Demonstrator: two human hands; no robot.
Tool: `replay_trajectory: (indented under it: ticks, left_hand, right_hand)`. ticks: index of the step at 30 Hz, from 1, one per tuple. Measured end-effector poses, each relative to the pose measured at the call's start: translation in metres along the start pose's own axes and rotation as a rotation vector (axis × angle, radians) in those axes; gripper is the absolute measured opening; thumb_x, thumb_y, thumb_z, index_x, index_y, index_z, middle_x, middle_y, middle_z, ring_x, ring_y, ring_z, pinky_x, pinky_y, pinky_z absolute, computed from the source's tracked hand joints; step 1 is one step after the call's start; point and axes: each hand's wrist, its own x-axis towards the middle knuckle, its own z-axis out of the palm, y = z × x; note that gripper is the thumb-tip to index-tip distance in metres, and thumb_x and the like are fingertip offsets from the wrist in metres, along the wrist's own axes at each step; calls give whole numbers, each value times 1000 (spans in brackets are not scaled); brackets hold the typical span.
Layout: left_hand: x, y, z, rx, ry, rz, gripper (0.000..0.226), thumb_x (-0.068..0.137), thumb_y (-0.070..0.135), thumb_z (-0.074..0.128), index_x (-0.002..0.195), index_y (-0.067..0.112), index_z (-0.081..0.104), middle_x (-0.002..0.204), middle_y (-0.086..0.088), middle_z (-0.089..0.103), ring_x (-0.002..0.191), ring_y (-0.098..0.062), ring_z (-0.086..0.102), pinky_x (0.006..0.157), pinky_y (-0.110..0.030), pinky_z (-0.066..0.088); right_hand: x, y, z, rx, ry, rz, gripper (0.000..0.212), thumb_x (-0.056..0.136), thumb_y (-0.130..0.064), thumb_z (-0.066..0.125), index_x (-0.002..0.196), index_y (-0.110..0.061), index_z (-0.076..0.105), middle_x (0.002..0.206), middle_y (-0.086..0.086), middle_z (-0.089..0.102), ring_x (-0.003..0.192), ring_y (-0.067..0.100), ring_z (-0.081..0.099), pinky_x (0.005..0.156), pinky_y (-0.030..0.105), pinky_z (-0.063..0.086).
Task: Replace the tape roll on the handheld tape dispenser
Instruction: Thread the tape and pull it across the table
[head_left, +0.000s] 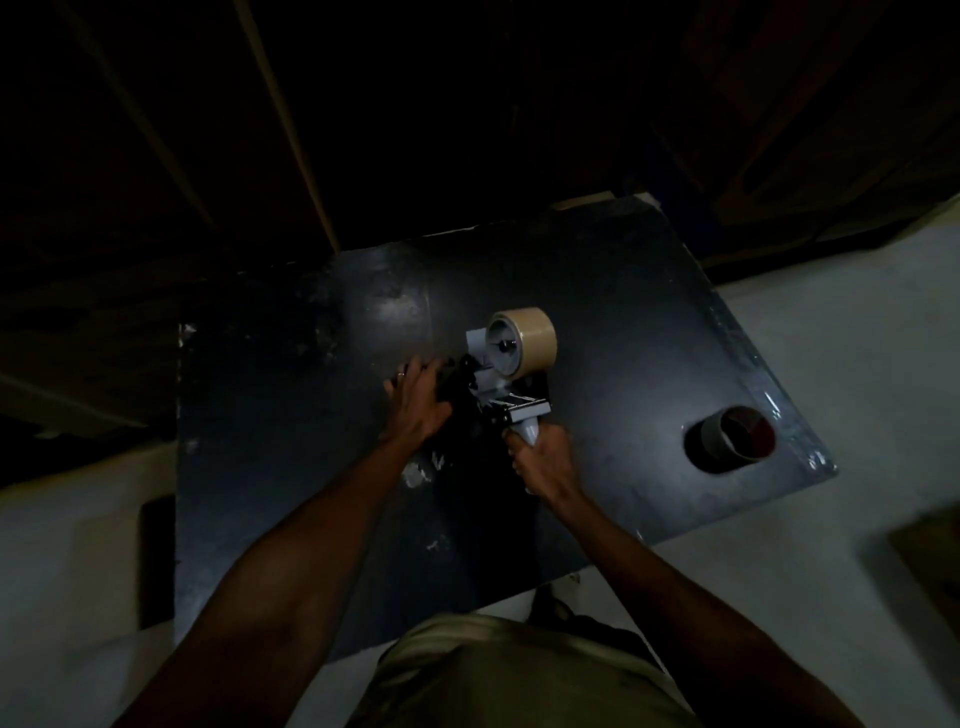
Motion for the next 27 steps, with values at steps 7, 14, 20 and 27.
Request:
replay_trajectory:
  ticks: [7,14,20,27]
  left_hand:
    - [15,38,-10,-997,-153,-577,28,101,35,42,112,14,57,96,-16,69,71,-33,69,48,-31,56]
    - [23,70,-34,-1486,-486,-594,44,101,51,30,109,13,50,97,-19,64,99,-34,62,79,-45,51]
    - [44,70,-25,-1451,-287,-541,21,98,21,49,108,8,62,90,-11,64,70,-21,64,56,-30,58]
    - [40,51,6,-1095,-160,-478,28,89,-5,57,116,-4,66,95,-16,69,71,-18,63,63,-26,57]
  right_hand:
    - [-45,-101,-41,247,70,-86,24,84,-16,66,62,-12,60,56,6,60,46,17,55,47,28,45]
    - [-41,-112,-49,222,136,-143,22,85,-13,66,64,-8,62,57,8,62,46,16,57,46,27,46]
    - [-49,-90,-39,183,140,-89,22,76,-30,67,62,-14,62,54,5,63,45,17,60,47,33,50]
    - [-52,-69,-28,151,115,11,25,76,-34,69,66,-12,65,60,9,68,48,19,63,51,43,57]
